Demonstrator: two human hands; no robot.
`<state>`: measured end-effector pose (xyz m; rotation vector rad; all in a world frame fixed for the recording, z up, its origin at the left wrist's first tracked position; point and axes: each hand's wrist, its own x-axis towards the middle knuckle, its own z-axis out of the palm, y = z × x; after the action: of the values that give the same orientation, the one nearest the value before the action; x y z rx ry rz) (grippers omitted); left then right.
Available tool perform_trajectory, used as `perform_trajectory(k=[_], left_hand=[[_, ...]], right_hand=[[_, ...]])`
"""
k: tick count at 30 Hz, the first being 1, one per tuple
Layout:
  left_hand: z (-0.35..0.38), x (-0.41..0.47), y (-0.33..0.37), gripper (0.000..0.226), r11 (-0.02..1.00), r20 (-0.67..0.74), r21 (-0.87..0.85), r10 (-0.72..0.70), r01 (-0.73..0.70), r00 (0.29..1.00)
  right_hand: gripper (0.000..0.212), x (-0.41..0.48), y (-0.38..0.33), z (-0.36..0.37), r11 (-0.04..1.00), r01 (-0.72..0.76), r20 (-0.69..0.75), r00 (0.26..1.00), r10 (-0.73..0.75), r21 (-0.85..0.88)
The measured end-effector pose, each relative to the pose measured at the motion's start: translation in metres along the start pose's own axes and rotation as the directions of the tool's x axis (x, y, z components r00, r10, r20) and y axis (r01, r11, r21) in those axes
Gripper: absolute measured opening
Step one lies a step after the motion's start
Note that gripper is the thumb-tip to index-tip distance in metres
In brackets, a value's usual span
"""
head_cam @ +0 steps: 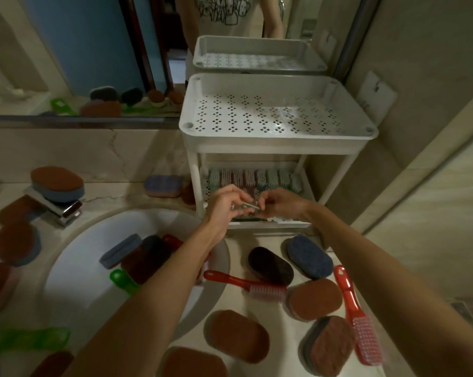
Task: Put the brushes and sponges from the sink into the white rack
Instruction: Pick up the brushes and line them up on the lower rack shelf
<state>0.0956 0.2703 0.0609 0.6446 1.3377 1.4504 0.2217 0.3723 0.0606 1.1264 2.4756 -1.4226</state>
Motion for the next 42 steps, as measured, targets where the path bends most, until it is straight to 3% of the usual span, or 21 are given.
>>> perform_trajectory(k=[3,6,10,13,20,26,29,33,36,42], left_hand=[[-0.003,0.012,-0.007,0.024,0.946,-0.107,0.326,0.042,-0.005,0.993],[-0.01,0.022,-0.018,0.03,0.773,-0.078,0.635,0.065,-0.001,0.995],[-0.013,0.025,-0.034,0.037,0.446,0.085,0.892,-0.018,-0.068,0.996],[-0.017,0.025,-0.044,0.034,0.325,0.097,0.943,-0.077,-0.067,0.992],[-0.027,0.022,-0.06,0.029,0.238,0.093,0.969,-0.09,-0.069,0.992],[-0.026,0.024,-0.063,0.029,0.283,0.068,0.958,-0.034,-0.055,0.997],[-0.023,0.014,-0.065,0.03,0.321,0.117,0.937,0.086,-0.139,0.989],[-0.017,-0.015,-0.071,0.026,0.408,0.161,0.884,0.19,-0.227,0.968],[-0.017,-0.036,-0.09,0.018,0.369,0.173,0.908,0.105,-0.2,0.979],[-0.017,-0.063,-0.135,0.028,0.237,0.18,0.959,-0.074,-0.158,0.981]], right_hand=[[0.02,0.01,0.009,-0.003,0.954,0.006,-0.195,0.979,-0.067,-0.298],[0.025,0.016,0.024,0.0,0.875,-0.074,-0.284,0.956,-0.075,-0.479],[0.018,0.013,0.044,0.01,0.842,-0.172,-0.294,0.956,0.016,-0.512],[0.024,0.011,0.054,0.014,0.875,-0.186,-0.27,0.961,0.066,-0.447],[0.026,0.013,0.059,0.015,0.907,-0.184,-0.302,0.951,0.067,-0.379],[0.019,0.006,0.063,0.02,0.918,-0.222,-0.387,0.918,0.084,-0.328],[0.02,0.001,0.059,0.024,0.93,-0.219,-0.424,0.902,0.078,-0.296],[0.024,-0.021,0.053,0.045,0.968,-0.067,-0.629,0.77,-0.105,-0.243],[0.029,-0.046,0.053,0.081,0.985,-0.004,-0.718,0.685,-0.121,-0.17],[0.024,-0.102,0.074,0.145,0.986,-0.152,-0.689,0.708,0.158,0.07]])
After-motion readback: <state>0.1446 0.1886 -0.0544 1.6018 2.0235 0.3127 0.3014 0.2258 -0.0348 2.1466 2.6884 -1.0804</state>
